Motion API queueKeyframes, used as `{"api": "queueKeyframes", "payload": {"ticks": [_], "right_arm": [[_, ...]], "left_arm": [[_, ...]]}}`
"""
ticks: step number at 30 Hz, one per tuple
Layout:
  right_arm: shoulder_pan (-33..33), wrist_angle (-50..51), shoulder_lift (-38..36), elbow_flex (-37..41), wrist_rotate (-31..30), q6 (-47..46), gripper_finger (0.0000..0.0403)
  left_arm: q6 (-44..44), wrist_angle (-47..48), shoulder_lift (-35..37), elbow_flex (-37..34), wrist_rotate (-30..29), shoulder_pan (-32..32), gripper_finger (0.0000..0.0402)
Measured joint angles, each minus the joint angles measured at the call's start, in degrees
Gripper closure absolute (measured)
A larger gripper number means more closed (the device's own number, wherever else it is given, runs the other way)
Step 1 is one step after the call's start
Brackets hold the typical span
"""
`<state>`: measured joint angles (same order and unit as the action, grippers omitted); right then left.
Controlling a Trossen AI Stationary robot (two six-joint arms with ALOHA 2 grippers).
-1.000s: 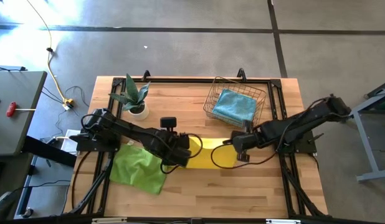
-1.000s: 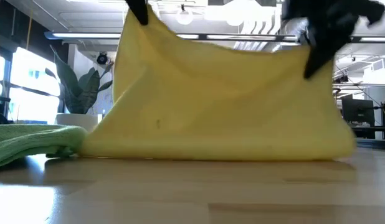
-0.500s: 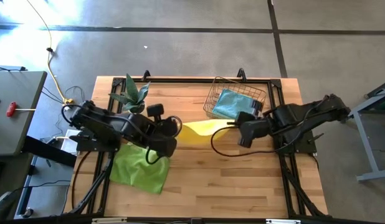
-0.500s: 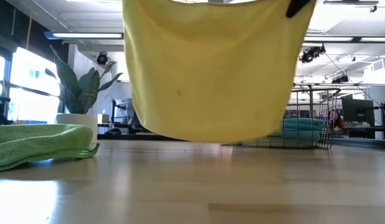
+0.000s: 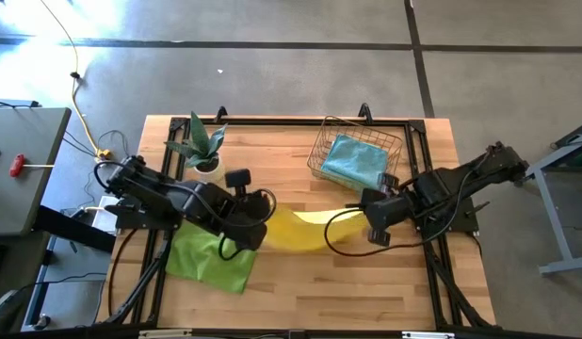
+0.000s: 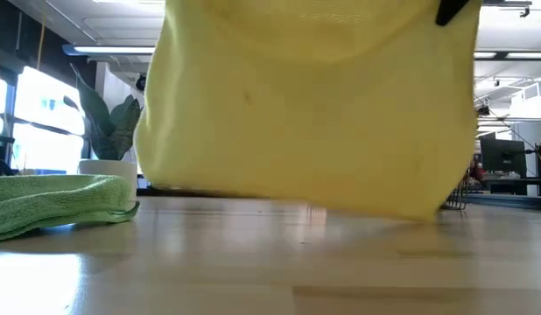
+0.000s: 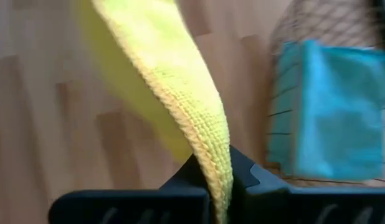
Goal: Fold microfiber towels
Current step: Fold the yellow microfiber towel
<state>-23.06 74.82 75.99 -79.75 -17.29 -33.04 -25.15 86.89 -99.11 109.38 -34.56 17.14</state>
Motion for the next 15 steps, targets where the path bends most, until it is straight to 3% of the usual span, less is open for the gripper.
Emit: {"api": "queueKeyframes", "payload": {"ticks": [10, 15], "right_arm": [[3.59, 1.27, -0.02, 0.0, -15.4, 7.66, 0.0403], [4.34, 1.27, -0.02, 0.0, -16.69, 8.57, 0.0403]], "left_arm": [[-0.13, -0.51, -0.02, -1.53, -12.82, -5.29, 0.0401], [-0.35, -0.69, -0.02, -1.53, -13.91, -6.23, 0.0401]]}}
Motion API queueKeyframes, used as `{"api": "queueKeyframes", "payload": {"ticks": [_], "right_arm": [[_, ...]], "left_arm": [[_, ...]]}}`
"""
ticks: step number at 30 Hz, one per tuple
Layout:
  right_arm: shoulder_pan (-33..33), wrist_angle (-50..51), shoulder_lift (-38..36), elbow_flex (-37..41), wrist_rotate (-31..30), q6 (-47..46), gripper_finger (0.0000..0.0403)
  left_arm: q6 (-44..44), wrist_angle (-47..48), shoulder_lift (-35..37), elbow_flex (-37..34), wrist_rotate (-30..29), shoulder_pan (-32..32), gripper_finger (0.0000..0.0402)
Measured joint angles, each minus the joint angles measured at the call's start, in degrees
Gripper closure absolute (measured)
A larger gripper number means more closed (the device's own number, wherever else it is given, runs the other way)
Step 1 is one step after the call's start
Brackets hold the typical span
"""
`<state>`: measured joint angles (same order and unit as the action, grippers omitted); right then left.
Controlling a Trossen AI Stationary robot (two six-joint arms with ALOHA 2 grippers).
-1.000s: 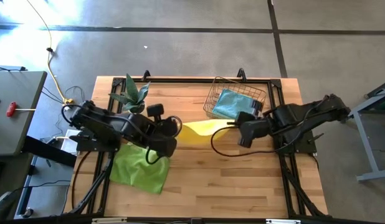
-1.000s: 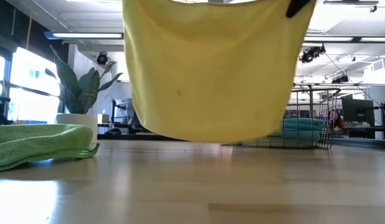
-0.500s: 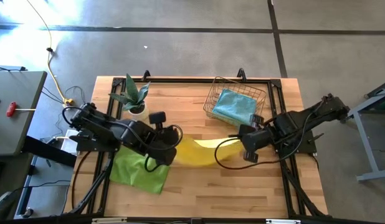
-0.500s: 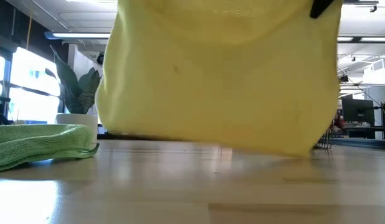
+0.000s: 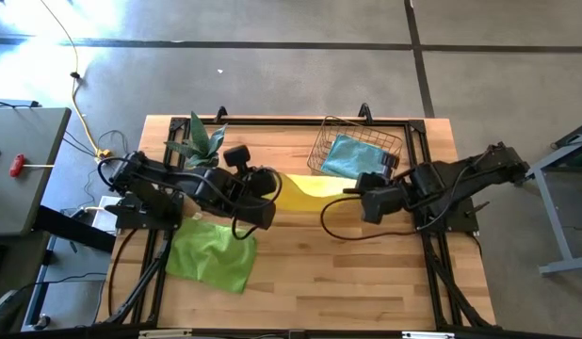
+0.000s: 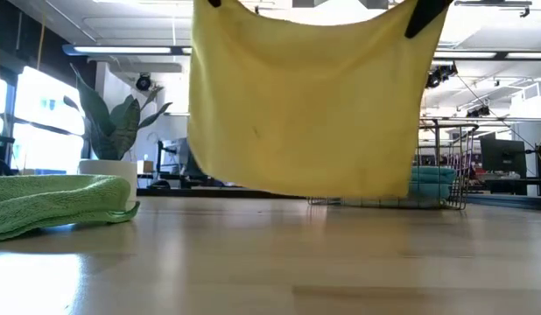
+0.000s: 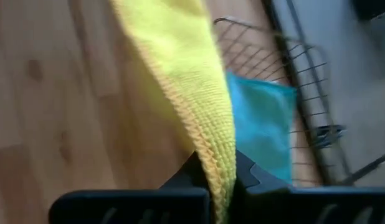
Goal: Fold microfiber towels
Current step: Fold the yellow microfiber towel
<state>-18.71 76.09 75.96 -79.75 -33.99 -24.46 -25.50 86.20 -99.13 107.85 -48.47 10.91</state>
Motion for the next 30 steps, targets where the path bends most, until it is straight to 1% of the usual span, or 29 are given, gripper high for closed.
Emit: {"api": "queueKeyframes", "payload": {"ticks": [2, 3, 6, 7, 9, 14, 18, 21, 25, 28, 30], "right_arm": [[-0.76, 0.01, 0.0, 0.0, 2.2, -1.52, 0.0403], [-1.19, 0.0, 0.0, 0.0, 4.13, -2.72, 0.0403], [-2.55, -0.04, 0.25, 0.0, 13.73, -8.39, 0.0403], [-3.15, -0.04, 0.63, 0.0, 16.37, -10.67, 0.0403], [-5.04, -0.1, 2.0, 0.0, 19.46, -14.21, 0.0403], [-10.72, -1.04, 8.43, -0.02, 22.1, -18.06, 0.0403], [-15.31, -4.04, 15.41, -0.02, 23.9, -20.54, 0.0403], [-18.61, -6.61, 20.56, -0.02, 26.77, -20.73, 0.0403], [-21.39, -11.31, 26.43, 0.0, 31.32, -20.72, 0.0403], [-22.66, -15.85, 29.55, 0.0, 34.63, -19.13, 0.0403], [-23.13, -17.07, 30.92, 0.0, 36.35, -17.81, 0.0403]], "left_arm": [[-1.58, -0.08, 0.0, 0.0, 1.24, 0.46, 0.0401], [-2.8, -0.1, 0.0, 0.0, 3.02, 0.8, 0.0401], [-7.03, -1.54, 0.02, -0.6, 12.36, 2.22, 0.0401], [-7.84, -3.46, -0.15, -1.7, 14.8, 2.82, 0.0401], [-7.99, -8.43, -0.54, -5.0, 17.76, 4.24, 0.0401], [-7.49, -22.51, -2.67, -15.74, 23.79, 8.36, 0.0401], [-8.47, -32.14, -5.31, -21.16, 28.66, 12.1, 0.0402], [-10.23, -35.74, -7.92, -21.88, 32.04, 15.09, 0.0401], [-10.35, -39.84, -10.5, -21.81, 34.17, 18.75, 0.0402], [-10.34, -41.44, -12.45, -21.86, 35.85, 20.6, 0.0401], [-10.34, -41.65, -13.57, -21.81, 36.08, 21.24, 0.0401]]}}
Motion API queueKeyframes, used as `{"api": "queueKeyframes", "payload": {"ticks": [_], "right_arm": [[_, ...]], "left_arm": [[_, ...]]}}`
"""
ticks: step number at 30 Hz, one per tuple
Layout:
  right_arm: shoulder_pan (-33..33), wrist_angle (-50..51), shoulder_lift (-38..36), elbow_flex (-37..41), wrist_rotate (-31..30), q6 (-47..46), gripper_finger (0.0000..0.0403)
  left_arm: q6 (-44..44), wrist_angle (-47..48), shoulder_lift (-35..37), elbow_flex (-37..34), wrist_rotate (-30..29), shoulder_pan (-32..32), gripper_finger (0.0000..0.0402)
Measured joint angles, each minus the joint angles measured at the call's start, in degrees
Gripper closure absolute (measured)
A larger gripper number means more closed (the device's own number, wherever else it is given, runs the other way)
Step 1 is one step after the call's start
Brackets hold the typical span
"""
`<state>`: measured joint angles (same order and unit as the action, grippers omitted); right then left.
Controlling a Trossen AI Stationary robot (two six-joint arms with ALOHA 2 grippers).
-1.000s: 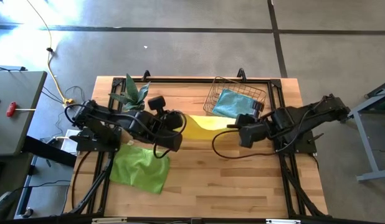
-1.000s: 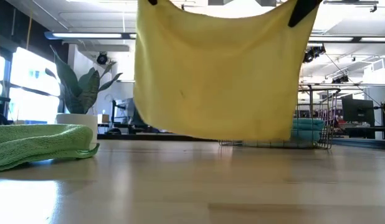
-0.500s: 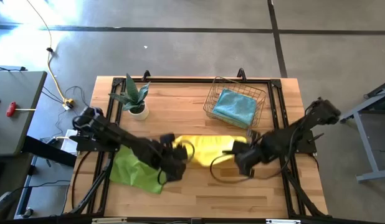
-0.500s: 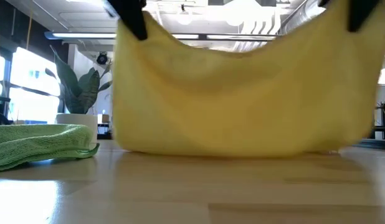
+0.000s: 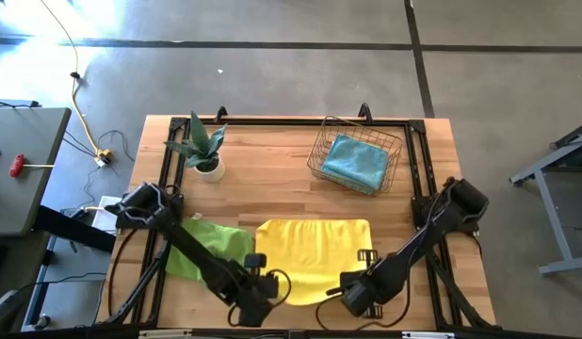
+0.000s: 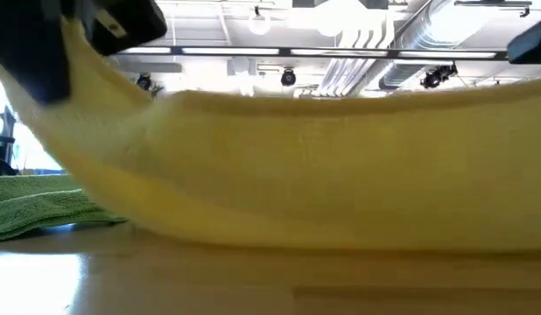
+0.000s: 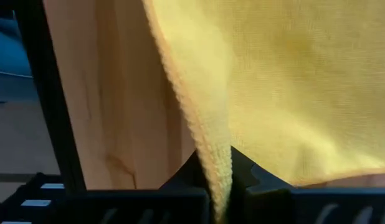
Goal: Fold microfiber towels
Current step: Fold the yellow microfiber towel
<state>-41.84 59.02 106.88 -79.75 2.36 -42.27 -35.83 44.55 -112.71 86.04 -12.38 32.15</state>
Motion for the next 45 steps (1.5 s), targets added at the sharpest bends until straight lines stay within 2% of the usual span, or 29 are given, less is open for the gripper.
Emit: {"api": "queueKeyframes", "payload": {"ticks": [6, 12, 17, 21, 30, 35, 45], "right_arm": [[0.66, 0.82, -0.27, 0.0, -0.43, 2.86, 0.0403], [4.52, 3.59, -0.34, 0.0, -0.64, 9.91, 0.0403], [8.58, 6.15, -0.34, 0.29, -2.75, 14.33, 0.0403], [11.69, 5.38, -2.01, 5.59, -2.53, 16.74, 0.0403], [17.96, -10.31, -11.93, 20.71, -2.77, 16.38, 0.0403], [20.92, -13.91, -15.49, 25.13, -2.53, 14.68, 0.0403], [23.67, -14.54, -15.05, 29.89, -1.9, 12.74, 0.0383]], "left_arm": [[-0.06, 2.26, -1.4, -0.06, -0.21, -1.16, 0.0402], [-1.18, 8.47, -0.92, 0.02, -7.39, -3.79, 0.0402], [-2.55, 13.2, -1.31, 0.0, -9.62, -6.42, 0.0402], [-2.4, 15.14, -1.35, -0.04, -12.34, -7.77, 0.0402], [-3.27, 14.79, -1.35, -4.72, -15.2, -12.0, 0.0402], [-4.5, 12.88, -1.35, -6.38, -17.66, -14.11, 0.0402], [-4.32, 10.86, -1.35, -7.56, -19.01, -15.94, 0.0402]]}}
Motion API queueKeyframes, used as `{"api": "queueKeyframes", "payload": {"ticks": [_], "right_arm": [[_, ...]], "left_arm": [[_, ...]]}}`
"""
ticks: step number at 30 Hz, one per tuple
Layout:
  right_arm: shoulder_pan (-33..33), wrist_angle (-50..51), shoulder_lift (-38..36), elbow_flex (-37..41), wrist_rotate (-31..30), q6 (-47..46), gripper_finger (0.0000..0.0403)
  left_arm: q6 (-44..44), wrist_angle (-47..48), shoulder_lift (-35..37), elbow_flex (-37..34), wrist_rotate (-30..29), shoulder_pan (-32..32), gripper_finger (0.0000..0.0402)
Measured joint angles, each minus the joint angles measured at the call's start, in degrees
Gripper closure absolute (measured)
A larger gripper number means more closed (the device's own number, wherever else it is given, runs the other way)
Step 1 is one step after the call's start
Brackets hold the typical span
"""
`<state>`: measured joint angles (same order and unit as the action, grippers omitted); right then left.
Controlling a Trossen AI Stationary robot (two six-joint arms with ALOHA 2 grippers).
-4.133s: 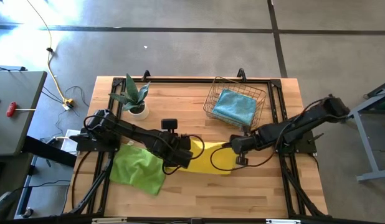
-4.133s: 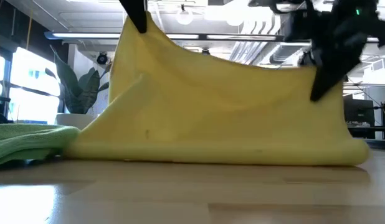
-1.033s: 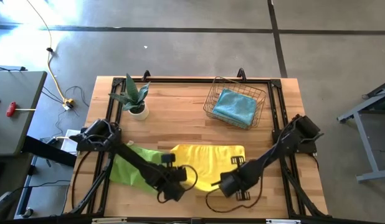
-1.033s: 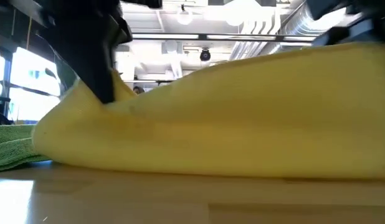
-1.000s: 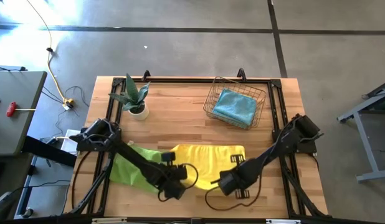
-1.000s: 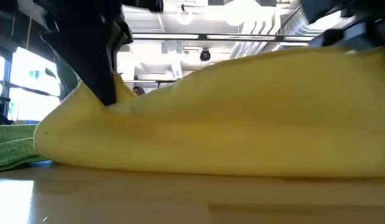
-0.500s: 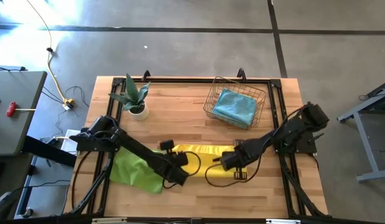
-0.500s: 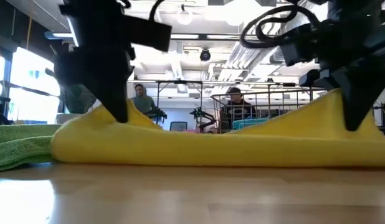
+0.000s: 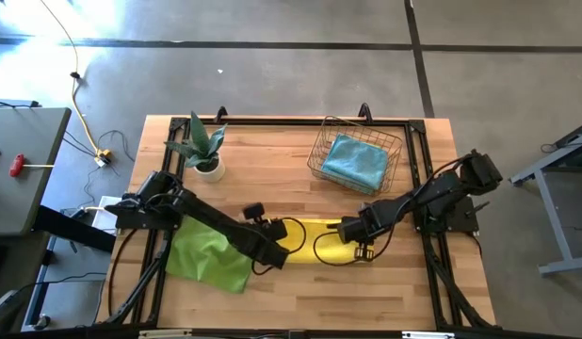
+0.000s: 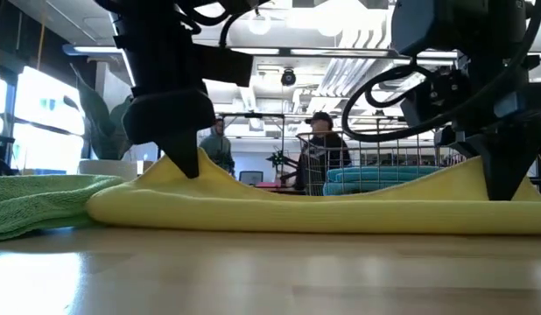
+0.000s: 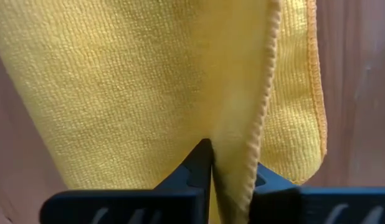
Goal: Fold microfiber towels
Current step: Fold the yellow microfiber towel
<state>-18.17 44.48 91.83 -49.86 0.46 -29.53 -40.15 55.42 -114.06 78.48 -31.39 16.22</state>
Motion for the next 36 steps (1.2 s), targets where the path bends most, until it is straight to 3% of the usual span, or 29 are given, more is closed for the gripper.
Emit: {"api": "queueKeyframes", "payload": {"ticks": [8, 16, 22, 28, 33, 36], "right_arm": [[1.6, -0.23, 0.0, 0.01, -0.45, 1.13, 0.0373], [2.16, -0.28, 0.0, 0.01, -1.52, 1.51, 0.0303], [2.15, 3.7, -1.8, -0.3, -2.1, 1.31, 0.0268], [2.14, 5.47, -7.17, -2.11, -5.45, -0.44, 0.0265], [1.25, 5.38, -13.32, -2.24, -6.44, -6.44, 0.0265], [-0.56, 3.97, -15.94, -1.88, -7.25, -12.79, 0.0265]], "left_arm": [[0.74, -0.45, 0.0, 0.0, -2.19, -1.44, 0.0402], [2.57, -0.13, -0.44, 0.04, 1.74, -2.35, 0.04], [7.72, 0.17, -0.92, 0.08, 2.21, -2.26, 0.0373], [11.71, 0.45, -0.92, 0.09, -3.37, -2.26, 0.0324], [14.59, 6.87, -0.82, 1.1, -17.91, -2.28, 0.0292], [12.09, 9.62, -0.33, 2.46, -17.94, -2.35, 0.0287]]}}
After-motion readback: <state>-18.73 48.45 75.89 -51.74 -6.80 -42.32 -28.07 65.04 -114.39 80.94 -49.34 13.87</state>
